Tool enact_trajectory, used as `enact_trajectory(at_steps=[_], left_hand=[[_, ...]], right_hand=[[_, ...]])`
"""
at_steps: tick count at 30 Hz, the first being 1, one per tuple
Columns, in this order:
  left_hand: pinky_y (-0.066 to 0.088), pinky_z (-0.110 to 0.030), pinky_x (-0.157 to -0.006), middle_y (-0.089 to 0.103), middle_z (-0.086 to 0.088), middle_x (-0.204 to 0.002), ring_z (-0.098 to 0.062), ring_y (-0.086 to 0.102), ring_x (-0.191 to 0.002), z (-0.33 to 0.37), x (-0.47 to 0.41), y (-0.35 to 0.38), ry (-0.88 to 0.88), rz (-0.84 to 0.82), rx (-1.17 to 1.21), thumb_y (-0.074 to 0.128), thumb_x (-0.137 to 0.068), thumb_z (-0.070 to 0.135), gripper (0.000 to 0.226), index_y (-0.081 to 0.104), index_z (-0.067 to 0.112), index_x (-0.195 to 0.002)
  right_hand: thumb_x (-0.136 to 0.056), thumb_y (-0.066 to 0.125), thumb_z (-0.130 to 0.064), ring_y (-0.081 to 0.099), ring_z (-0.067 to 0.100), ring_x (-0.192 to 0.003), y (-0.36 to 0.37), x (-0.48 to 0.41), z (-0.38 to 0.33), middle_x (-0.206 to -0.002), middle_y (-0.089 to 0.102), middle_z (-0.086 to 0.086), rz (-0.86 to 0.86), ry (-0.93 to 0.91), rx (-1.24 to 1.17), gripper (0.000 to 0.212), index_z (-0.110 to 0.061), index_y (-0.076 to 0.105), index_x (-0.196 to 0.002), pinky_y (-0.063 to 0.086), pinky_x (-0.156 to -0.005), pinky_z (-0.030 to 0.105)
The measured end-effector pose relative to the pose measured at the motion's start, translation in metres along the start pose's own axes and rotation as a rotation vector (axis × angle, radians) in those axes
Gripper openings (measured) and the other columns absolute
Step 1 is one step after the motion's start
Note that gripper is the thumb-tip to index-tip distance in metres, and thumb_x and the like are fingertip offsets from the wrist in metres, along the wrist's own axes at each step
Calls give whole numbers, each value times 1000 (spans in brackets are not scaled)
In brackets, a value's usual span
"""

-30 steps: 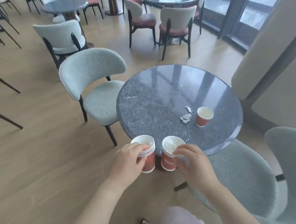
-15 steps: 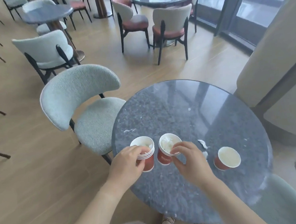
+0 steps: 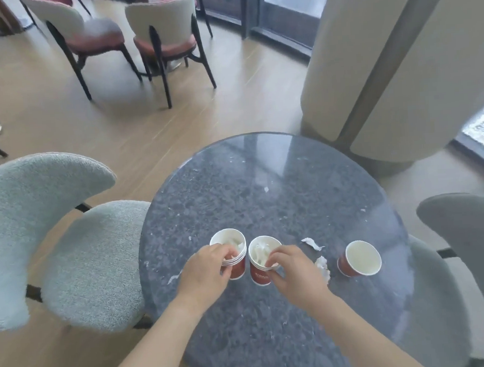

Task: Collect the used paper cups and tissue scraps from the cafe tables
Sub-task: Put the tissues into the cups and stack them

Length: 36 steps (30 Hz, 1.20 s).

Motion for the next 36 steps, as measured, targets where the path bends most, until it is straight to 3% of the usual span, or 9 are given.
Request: enact_trajectory(at_steps=[7,12,15,21,24,30,33,36], left_hand=[[43,-33,-77,64,6,-104,-21,55,-99,-24,-35,8,189,-188,-127,53,-84,14,20,60,25,-100],[42,-35,-73,65,2,-99,-25,56,-93,-35,-43,12,324,-223,-111,54,-82,11,18,62,21,-94],[42,-31,-70,65,6,-96,-21,57,-93,-36,-43,11,383,-214,-67,62,-79,17,15,63,23,-93],[43,-23,-69,63,17,-95,-12,55,-92,-37,-42,2,445,-224,2,64,-81,23,13,62,28,-93],[43,-22,-72,60,21,-91,-7,53,-90,-31,-40,-6,456,-239,54,63,-82,23,12,62,29,-92],[33,-10,-63,54,23,-84,2,45,-81,-14,-38,-11,492,-204,90,63,-82,24,11,61,31,-90],[43,-19,-67,56,20,-85,0,49,-85,-2,-37,-7,491,-211,122,62,-83,23,10,61,30,-90],[44,-21,-70,60,18,-90,-2,51,-89,12,-36,0,478,-241,125,61,-84,23,11,61,29,-93]], right_hand=[[-81,63,-15,50,16,-105,25,9,-7,-102,62,-6,93,194,56,10,-16,67,-90,47,-77,31],[-79,62,-13,50,15,-106,45,22,-15,-104,62,-7,140,304,83,12,-16,66,-90,49,-73,33],[-79,64,-11,51,17,-105,52,31,-22,-101,63,-6,192,366,82,9,-16,65,-86,50,-70,35],[-81,61,-10,47,13,-108,58,46,-28,-106,59,-9,291,475,97,16,-18,66,-93,42,-72,25],[-82,59,-12,44,8,-111,57,52,-30,-110,57,-12,300,479,77,17,-21,65,-95,39,-75,21],[-82,61,-14,44,3,-107,47,59,-29,-108,55,-13,337,479,34,16,-22,64,-95,40,-80,20],[-82,64,-14,46,6,-105,38,59,-23,-107,57,-11,348,457,38,15,-22,65,-94,40,-81,20],[-81,66,-14,48,8,-101,27,59,-13,-102,59,-8,358,442,35,14,-21,67,-93,36,-79,17]])
Point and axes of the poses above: each hand's wrist, its own x-axis away from the middle knuckle, its own y-axis out of the palm, z = x × y, the point moved 1 cm from there along -x, towards the middle knuckle
